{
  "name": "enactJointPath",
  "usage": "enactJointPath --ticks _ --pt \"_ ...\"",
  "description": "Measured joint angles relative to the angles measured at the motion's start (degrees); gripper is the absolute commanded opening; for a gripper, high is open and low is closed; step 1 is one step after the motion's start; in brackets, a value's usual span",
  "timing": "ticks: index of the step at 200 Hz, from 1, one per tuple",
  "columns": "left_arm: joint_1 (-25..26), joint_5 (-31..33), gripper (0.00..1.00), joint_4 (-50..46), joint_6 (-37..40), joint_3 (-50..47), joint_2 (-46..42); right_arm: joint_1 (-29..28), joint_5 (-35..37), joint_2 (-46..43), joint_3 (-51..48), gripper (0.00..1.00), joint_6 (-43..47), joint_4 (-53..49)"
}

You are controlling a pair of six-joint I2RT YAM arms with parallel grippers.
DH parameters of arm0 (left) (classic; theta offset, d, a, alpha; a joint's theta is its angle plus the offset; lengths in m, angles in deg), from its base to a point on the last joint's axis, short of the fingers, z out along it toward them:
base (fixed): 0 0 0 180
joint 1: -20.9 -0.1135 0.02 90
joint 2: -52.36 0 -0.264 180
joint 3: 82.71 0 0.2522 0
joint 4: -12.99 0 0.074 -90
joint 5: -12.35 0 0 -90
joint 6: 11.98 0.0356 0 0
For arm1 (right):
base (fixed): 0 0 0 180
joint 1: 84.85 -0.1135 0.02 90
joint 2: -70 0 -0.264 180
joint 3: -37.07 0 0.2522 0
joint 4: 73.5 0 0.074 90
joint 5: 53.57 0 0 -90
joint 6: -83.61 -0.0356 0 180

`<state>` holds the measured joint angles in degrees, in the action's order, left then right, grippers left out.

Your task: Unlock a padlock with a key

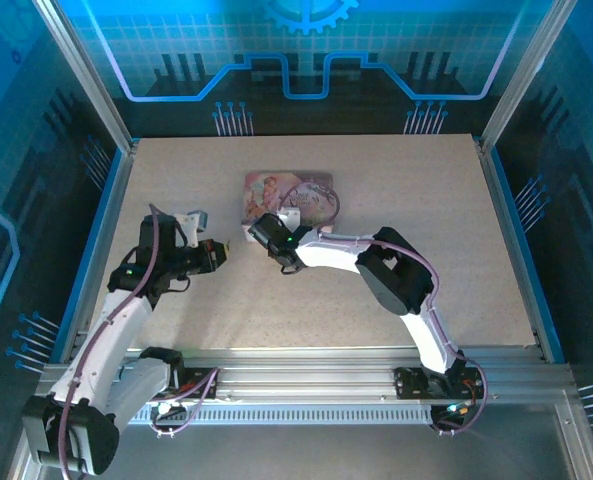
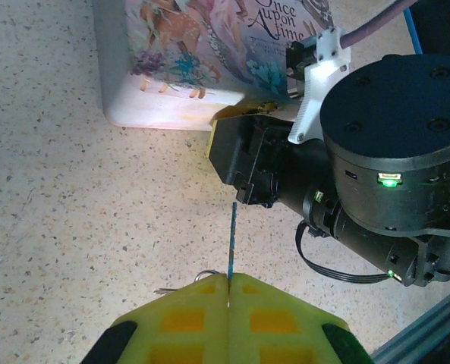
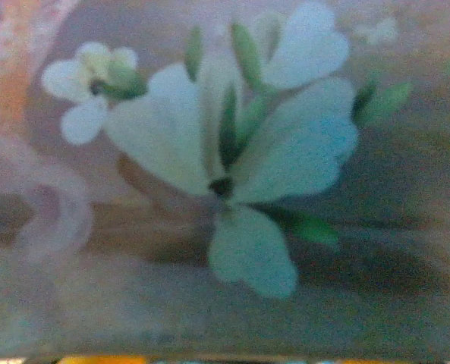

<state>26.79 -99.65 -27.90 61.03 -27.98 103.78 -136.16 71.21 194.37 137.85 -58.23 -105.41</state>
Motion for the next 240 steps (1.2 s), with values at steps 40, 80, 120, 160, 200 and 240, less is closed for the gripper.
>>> enactJointPath --ticks 40,80,120,160,200,240 --pt "2.51 -0.39 0.0 2.8 0.0 -2.08 -0.02 0.13 -0.31 -0.04 -0.07 0.06 2.23 0.24" --pt "7.61 0.09 0.0 7.56 0.55 -6.08 -0.04 1.97 -6.27 -2.75 -2.14 0.03 5.49 -0.28" --pt "10.78 -0.35 0.0 14.56 1.11 -10.67 0.68 5.64 -17.2 -4.07 -0.59 0.02 7.56 -5.44" --pt "13.22 -2.51 0.0 23.15 2.6 -15.63 3.02 7.61 -26.21 -4.11 2.01 0.01 8.39 -9.35" --pt "13.53 -5.09 0.0 33.42 3.67 -20.83 6.25 8.11 -33.62 -4.63 3.43 0.0 8.9 -11.23" --pt "13.53 -6.67 0.0 42.14 3.43 -21.38 13.05 9.53 -38.95 -5.62 3.52 0.0 9.33 -12.44"
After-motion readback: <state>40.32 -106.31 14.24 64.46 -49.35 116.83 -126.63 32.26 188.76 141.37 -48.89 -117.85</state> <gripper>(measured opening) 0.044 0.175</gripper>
